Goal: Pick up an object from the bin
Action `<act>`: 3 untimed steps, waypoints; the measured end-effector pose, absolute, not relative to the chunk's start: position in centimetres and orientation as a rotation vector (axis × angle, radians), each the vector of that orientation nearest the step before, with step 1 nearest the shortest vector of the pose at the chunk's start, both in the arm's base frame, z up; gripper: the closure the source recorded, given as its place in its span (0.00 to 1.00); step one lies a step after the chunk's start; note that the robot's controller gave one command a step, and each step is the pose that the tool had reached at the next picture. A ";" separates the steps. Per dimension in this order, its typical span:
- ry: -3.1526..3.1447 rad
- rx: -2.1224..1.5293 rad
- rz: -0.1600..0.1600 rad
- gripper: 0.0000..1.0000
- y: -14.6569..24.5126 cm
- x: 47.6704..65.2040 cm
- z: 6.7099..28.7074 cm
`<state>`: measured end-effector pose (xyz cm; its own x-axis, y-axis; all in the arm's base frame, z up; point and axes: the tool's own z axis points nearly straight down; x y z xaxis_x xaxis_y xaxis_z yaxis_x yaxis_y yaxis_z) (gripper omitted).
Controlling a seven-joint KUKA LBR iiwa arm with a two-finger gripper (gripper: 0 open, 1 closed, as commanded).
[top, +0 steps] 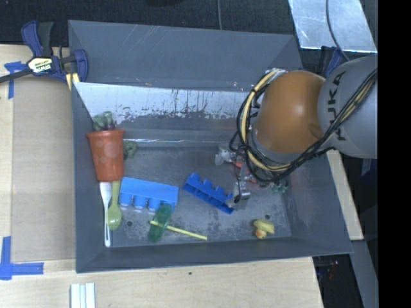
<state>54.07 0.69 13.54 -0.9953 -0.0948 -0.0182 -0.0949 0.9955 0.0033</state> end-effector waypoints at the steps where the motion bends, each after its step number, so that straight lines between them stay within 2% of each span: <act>1: 3.122 -0.035 0.003 0.00 1.2 53.6 11.6; 2: 3.111 -0.289 0.003 0.00 4.8 52.5 9.2; 3: 3.078 -0.474 -0.004 1.00 4.0 54.4 7.1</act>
Offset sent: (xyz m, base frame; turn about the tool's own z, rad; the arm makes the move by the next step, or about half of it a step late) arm -0.0214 0.0552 -0.0524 -0.1143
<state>54.38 3.97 7.13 -0.9533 -0.3008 -0.0263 -0.3007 0.9537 -0.0065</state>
